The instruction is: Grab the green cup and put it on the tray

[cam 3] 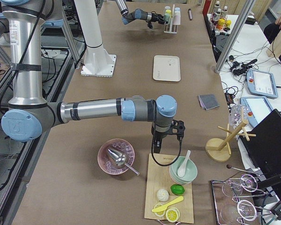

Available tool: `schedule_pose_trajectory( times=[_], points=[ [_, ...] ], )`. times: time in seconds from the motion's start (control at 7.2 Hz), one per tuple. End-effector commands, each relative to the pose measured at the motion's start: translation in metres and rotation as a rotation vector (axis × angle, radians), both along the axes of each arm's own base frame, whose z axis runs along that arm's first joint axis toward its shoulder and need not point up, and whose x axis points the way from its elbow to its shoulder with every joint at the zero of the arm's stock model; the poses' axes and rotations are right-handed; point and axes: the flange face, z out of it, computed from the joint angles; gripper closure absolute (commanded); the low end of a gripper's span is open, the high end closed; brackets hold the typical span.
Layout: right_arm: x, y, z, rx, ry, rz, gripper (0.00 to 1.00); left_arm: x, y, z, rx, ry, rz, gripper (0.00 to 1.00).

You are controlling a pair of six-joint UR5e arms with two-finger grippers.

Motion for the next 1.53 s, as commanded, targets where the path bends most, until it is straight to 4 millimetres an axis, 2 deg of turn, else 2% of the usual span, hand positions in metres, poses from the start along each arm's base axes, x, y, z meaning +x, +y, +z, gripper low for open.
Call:
schedule_pose_trajectory(
  times=[0.0, 0.56, 1.11, 1.39],
  points=[
    [-0.001, 0.0, 0.001, -0.001, 0.0, -0.001, 0.0, 0.001, 0.0, 0.003, -0.003, -0.007, 0.002, 0.11],
    [-0.001, 0.0, 0.001, 0.0, 0.0, -0.002, 0.0, -0.001, -0.001, -0.003, 0.007, -0.001, 0.0, 0.19],
    [-0.001, 0.0, 0.001, -0.001, 0.0, -0.002, 0.0, -0.009, 0.001, -0.009, 0.018, -0.001, -0.009, 0.19],
    [-0.002, 0.0, 0.001, -0.001, 0.0, -0.005, 0.0, -0.013, 0.002, -0.02, 0.062, -0.021, -0.009, 0.19]
  ],
)
